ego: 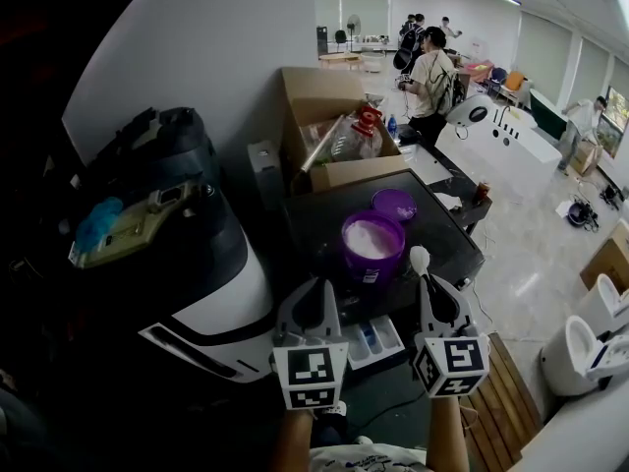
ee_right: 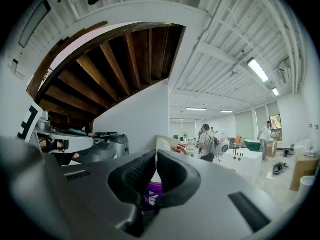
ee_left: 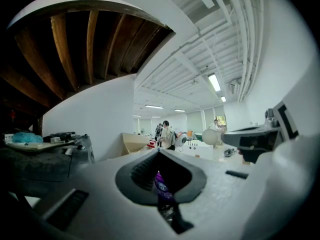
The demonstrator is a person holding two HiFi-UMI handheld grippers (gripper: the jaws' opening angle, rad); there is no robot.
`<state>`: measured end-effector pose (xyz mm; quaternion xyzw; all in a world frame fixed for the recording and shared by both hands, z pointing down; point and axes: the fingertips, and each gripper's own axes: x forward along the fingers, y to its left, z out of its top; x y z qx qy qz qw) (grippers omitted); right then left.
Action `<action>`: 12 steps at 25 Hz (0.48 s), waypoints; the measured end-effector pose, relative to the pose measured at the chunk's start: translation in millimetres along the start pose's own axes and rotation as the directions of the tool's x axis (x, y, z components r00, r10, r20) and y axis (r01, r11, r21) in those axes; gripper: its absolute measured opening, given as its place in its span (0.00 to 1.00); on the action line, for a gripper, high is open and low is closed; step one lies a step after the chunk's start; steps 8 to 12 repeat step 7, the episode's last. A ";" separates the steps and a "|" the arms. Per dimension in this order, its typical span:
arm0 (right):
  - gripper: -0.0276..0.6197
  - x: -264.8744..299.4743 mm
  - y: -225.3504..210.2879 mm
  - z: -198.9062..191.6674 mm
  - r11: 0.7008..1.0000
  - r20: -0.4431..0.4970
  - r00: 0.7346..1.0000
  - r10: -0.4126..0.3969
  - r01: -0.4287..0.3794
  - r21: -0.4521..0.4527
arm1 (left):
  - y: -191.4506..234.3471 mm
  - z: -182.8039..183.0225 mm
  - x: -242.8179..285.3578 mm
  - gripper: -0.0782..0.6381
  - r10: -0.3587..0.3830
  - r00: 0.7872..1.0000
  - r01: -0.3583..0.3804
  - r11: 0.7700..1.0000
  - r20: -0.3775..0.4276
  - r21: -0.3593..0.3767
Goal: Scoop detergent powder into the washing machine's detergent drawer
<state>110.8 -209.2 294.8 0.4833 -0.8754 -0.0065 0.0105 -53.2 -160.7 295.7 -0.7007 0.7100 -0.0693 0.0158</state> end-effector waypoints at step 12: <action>0.07 1.4 1.6 1.4 1.000 -0.002 1.000 0.006 -0.006 0.000 | 2.3 -0.7 1.6 0.11 0.001 1.000 -0.001 1.000 -0.002 -0.003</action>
